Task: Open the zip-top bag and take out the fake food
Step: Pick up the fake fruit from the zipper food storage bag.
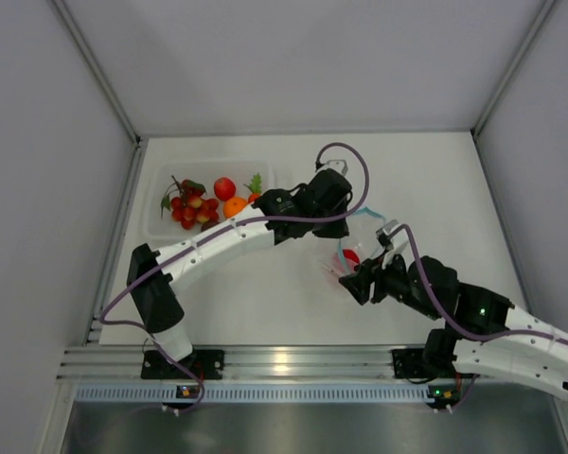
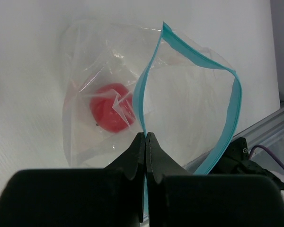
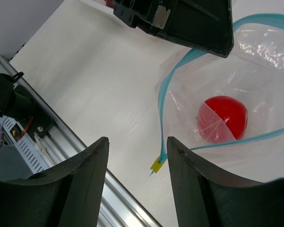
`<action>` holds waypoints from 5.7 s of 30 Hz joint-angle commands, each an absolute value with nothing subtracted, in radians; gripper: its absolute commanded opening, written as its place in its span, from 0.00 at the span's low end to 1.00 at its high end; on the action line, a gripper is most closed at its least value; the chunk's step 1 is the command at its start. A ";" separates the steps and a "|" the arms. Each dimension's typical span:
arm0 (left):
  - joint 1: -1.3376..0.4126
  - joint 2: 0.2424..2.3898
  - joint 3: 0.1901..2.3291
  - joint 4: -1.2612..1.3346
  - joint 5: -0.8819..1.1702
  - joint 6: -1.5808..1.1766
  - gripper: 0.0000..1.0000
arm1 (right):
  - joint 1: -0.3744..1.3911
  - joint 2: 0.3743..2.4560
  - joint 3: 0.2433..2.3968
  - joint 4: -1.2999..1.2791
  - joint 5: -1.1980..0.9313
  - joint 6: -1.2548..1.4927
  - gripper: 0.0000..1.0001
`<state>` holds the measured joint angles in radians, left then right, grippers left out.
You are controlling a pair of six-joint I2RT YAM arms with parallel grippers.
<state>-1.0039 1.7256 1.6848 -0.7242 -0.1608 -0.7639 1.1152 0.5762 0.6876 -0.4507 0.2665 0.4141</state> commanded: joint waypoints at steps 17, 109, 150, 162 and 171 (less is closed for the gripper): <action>-1.015 1.649 1.593 -0.556 -0.100 -0.798 0.00 | 1.032 0.819 0.858 -0.552 0.626 0.685 0.29; -1.144 1.200 0.787 0.126 -0.423 -1.229 0.00 | 1.006 1.198 0.761 -0.411 0.657 0.931 0.25; -1.028 1.362 1.025 0.052 0.046 -1.031 0.00 | 1.012 1.049 0.583 -0.183 0.305 0.664 0.48; -1.002 1.362 0.997 0.052 0.072 -1.026 0.00 | 1.048 1.111 0.551 0.029 0.043 0.606 0.48; -0.983 1.339 0.963 0.052 0.074 -1.025 0.00 | 1.083 1.153 0.545 0.161 -0.026 0.632 0.50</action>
